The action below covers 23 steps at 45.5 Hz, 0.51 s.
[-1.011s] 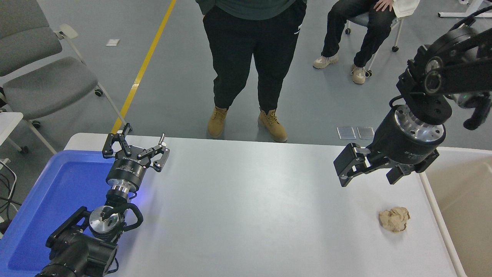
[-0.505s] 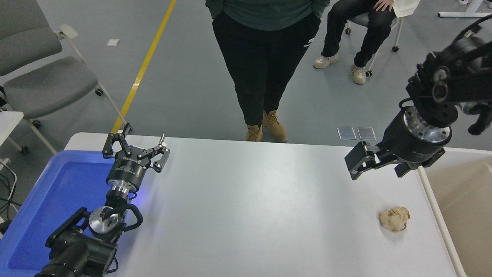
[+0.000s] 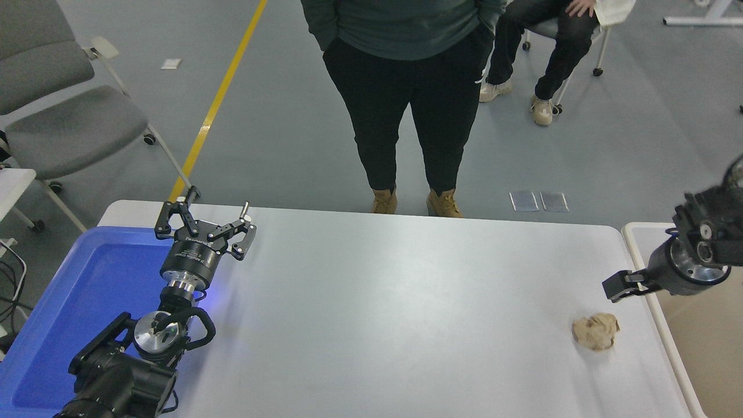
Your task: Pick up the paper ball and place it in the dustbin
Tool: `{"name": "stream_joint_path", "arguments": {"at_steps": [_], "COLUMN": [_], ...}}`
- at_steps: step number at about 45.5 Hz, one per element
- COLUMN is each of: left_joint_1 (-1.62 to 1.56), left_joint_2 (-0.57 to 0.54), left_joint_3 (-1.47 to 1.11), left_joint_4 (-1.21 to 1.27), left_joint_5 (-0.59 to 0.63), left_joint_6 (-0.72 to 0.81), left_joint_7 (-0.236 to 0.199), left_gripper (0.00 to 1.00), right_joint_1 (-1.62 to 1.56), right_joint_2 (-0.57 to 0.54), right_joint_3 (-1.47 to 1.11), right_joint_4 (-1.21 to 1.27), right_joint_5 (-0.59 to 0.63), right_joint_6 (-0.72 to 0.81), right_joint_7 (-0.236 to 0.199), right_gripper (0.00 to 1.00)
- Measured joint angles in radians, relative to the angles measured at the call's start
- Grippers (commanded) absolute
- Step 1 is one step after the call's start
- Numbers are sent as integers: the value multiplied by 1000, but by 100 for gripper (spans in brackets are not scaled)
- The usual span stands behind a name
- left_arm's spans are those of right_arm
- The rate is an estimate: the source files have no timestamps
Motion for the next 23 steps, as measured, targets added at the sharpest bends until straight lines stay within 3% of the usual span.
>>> {"name": "stream_joint_path", "arguments": {"at_steps": [23], "left_joint_1": [0], "left_joint_2": [0], "left_joint_3": [0], "left_joint_4": [0], "left_joint_5": [0], "left_joint_6": [0], "left_joint_7": [0], "left_gripper": [99], "right_joint_1": [-222], "right_joint_2": [-17], "right_joint_3": [208], "right_joint_4": [-115], "right_joint_5": [-47], "right_joint_6": [-44], "right_joint_7": [-1], "right_gripper": [100]}}
